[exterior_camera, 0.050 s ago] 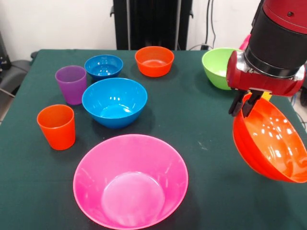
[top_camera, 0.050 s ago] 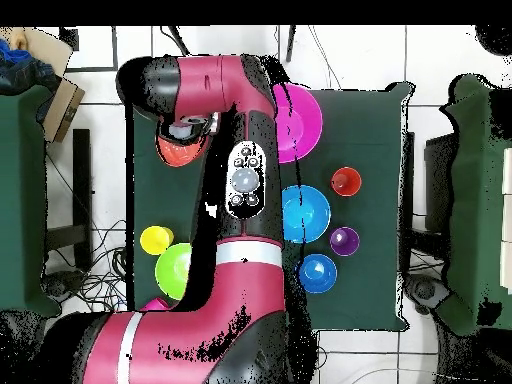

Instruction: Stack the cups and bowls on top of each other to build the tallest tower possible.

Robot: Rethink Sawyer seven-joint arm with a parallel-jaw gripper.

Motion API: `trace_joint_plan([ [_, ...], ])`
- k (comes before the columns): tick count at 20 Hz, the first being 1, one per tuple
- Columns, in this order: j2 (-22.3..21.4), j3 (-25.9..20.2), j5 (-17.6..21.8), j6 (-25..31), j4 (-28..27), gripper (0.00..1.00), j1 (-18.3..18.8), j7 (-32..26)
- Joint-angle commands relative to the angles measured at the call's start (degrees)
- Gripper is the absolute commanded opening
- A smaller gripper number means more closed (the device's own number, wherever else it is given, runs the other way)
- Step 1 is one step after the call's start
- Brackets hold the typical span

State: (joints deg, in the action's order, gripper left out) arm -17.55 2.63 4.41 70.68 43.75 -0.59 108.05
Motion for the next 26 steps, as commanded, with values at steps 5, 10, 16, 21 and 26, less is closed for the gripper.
trace_joint_plan([
  [5,-0.6,-3.4,0.5,-0.5,5.2,0.00,1.5,-0.8],
  [10,-1.1,-3.6,0.3,-0.3,5.8,0.00,2.1,-1.8],
  [16,-1.3,-4.2,-0.2,0.8,5.3,0.00,3.4,-3.2],
  [21,-1.1,-4.3,0.0,2.1,4.1,0.00,3.7,-3.8],
  [26,-1.0,-4.5,0.0,5.0,2.1,0.00,3.8,-4.1],
])
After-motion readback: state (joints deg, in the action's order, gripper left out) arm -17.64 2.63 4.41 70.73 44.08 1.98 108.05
